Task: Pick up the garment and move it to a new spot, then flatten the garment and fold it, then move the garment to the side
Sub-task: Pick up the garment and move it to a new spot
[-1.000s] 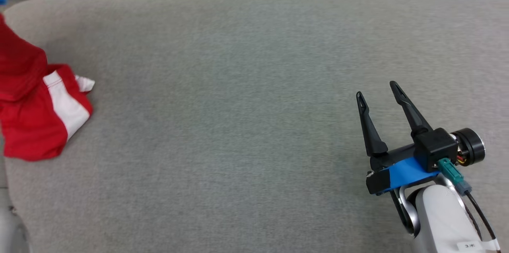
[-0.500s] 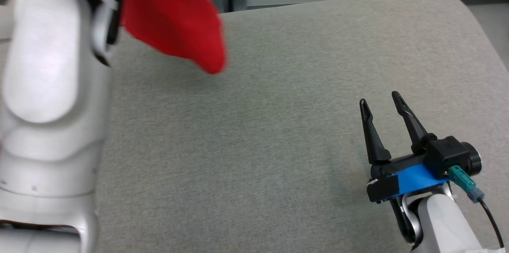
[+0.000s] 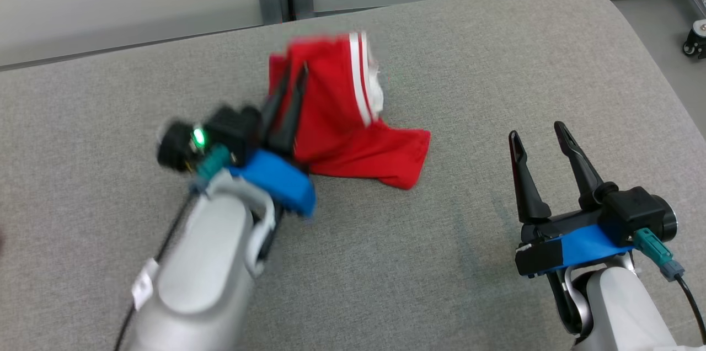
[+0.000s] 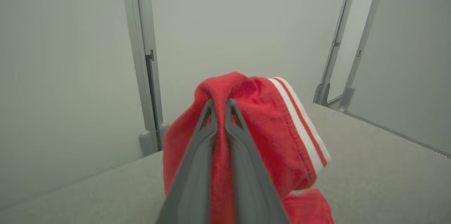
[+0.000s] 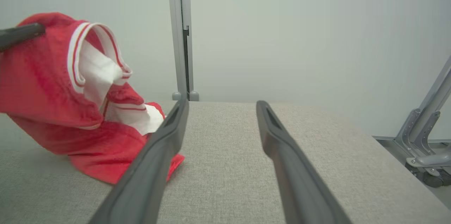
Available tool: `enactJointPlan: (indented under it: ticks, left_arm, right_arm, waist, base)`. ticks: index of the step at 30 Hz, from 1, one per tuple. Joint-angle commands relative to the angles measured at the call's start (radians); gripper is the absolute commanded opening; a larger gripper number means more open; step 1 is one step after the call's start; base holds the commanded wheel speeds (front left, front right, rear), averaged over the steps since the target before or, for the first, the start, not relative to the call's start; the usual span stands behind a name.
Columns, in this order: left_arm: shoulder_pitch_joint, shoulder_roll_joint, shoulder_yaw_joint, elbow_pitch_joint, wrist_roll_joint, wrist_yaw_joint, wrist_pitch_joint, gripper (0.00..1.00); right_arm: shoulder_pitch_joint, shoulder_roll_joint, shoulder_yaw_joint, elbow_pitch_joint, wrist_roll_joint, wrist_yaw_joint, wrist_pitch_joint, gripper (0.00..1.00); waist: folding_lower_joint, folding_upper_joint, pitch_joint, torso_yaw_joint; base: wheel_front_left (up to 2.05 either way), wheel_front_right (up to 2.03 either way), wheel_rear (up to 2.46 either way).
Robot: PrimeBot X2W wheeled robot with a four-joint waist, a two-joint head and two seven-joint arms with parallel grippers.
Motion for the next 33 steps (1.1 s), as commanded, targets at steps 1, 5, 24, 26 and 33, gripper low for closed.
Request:
enactJointPlan:
  ticks: [1,5,24,26,33]
  left_arm:
    - [0.041,-0.008,-0.013,0.02,-0.007,0.004,-0.007,0.0]
    - [0.154,-0.012,-0.058,0.099,-0.01,0.008,-0.021,0.0]
    - [0.233,0.055,0.15,-0.12,0.02,0.107,-0.043,1.0]
    - [0.258,0.074,0.196,-0.151,0.034,0.119,-0.043,1.0]
    - [0.376,0.097,0.359,-0.216,0.057,0.141,-0.043,1.0]
  right_arm:
    - [0.003,-0.001,0.0,-0.005,0.008,0.0,-0.004,1.0]
    - [0.004,-0.001,-0.003,-0.007,0.007,0.0,-0.004,1.0]
    - [0.049,-0.001,-0.016,0.028,-0.014,0.0,-0.004,1.0]
    - [0.057,-0.001,-0.02,0.03,-0.015,0.0,-0.004,1.0]
    - [0.073,-0.002,-0.028,0.042,-0.023,0.0,-0.004,1.0]
  waist:
    - [0.0,0.0001,0.001,0.001]
    - [0.0,0.0001,0.003,0.01]
    - [0.0,0.0001,-0.084,0.142]
    - [0.0,0.0001,-0.09,0.159]
    - [0.0,0.0001,-0.106,0.201]
  base:
    - [0.0,0.0,0.0]
    - [0.0,0.0,0.0]
    - [0.0,0.0,0.0]
    - [0.0,0.0,0.0]
    - [0.0,0.0,0.0]
